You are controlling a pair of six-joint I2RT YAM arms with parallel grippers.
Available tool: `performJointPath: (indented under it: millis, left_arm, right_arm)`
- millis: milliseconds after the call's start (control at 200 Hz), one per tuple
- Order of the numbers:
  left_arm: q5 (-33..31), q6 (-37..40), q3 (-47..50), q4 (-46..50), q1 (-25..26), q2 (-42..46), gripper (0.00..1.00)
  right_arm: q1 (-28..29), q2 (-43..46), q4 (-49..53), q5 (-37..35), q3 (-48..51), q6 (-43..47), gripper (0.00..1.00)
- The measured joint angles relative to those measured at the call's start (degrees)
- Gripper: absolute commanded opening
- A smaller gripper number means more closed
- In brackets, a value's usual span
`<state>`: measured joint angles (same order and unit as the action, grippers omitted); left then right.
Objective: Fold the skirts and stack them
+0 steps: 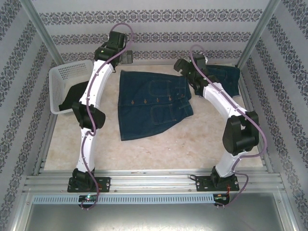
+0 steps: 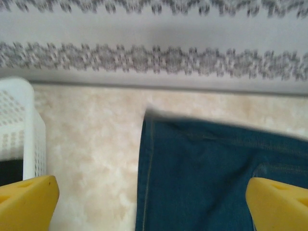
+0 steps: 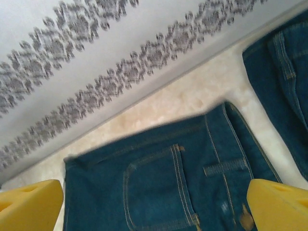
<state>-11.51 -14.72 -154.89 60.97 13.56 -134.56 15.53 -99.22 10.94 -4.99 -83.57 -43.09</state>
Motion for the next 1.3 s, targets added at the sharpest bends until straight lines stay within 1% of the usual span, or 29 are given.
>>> performJointPath:
  millis: [45,110,230,280,290,295,375,485,550,639,754,909,1109,1214,1299]
  left_arm:
    - [1.3,-0.6,3.0,0.6,0.5,2.0,1.0]
    - [3.6,-1.6,12.3,-0.2,1.5,7.7,1.0]
    - [10.2,-5.2,36.7,-6.7,4.0,21.6,1.0]
    - [13.9,-7.6,46.1,-10.3,4.7,26.6,1.0]
    - [14.3,-8.1,46.9,-10.6,4.8,26.9,1.0]
    - [14.9,-8.5,48.8,-11.6,4.9,27.9,1.0]
    - [21.4,-13.8,62.8,-18.6,5.1,34.1,1.0]
    - [29.1,-22.9,80.7,-29.0,5.3,39.5,1.0]
    - [32.2,-28.0,90.1,-34.1,5.7,41.2,1.0]
    - [35.3,-33.7,99.9,-38.9,6.0,42.5,1.0]
    - [37.9,-37.9,105.8,-42.7,6.2,42.6,1.0]
    - [38.7,-40.0,106.2,-46.3,6.2,42.9,1.0]
    - [38.2,-40.4,107.1,-47.1,6.2,42.9,1.0]
    - [38.3,-40.2,107.2,-47.1,5.5,42.9,1.0]
    - [38.3,-39.5,107.3,-47.0,4.6,42.9,1.0]
  right_arm:
    - [0.0,1.8,0.4,1.2,3.0,0.0,0.98]
    - [-0.4,4.6,0.7,3.9,7.8,0.0,0.98]
    - [-2.8,6.8,1.6,9.7,14.5,0.1,0.98]
    - [-3.8,6.6,3.0,10.7,16.0,0.5,0.98]
    - [-4.1,6.5,3.6,10.8,16.2,0.6,0.98]
    - [-4.1,6.5,3.7,10.8,16.3,0.6,0.98]
    - [-5.7,6.3,7.1,11.5,17.6,1.4,0.98]
    - [-8.9,6.3,8.0,16.3,20.8,1.4,0.98]
    - [-11.1,6.3,7.9,20.0,23.5,1.2,0.98]
    - [-13.2,6.3,7.8,23.7,27.0,1.0,0.98]
    - [-13.5,5.6,5.8,28.6,29.5,0.5,0.97]
    - [-13.0,2.8,-0.6,33.0,31.0,-2.5,0.95]
    - [-11.5,0.4,-8.6,37.3,30.9,-5.5,0.93]
    - [-11.1,2.0,-10.7,39.5,28.6,-6.5,0.94]
    - [-10.4,7.8,-8.7,38.4,26.6,-5.9,0.95]
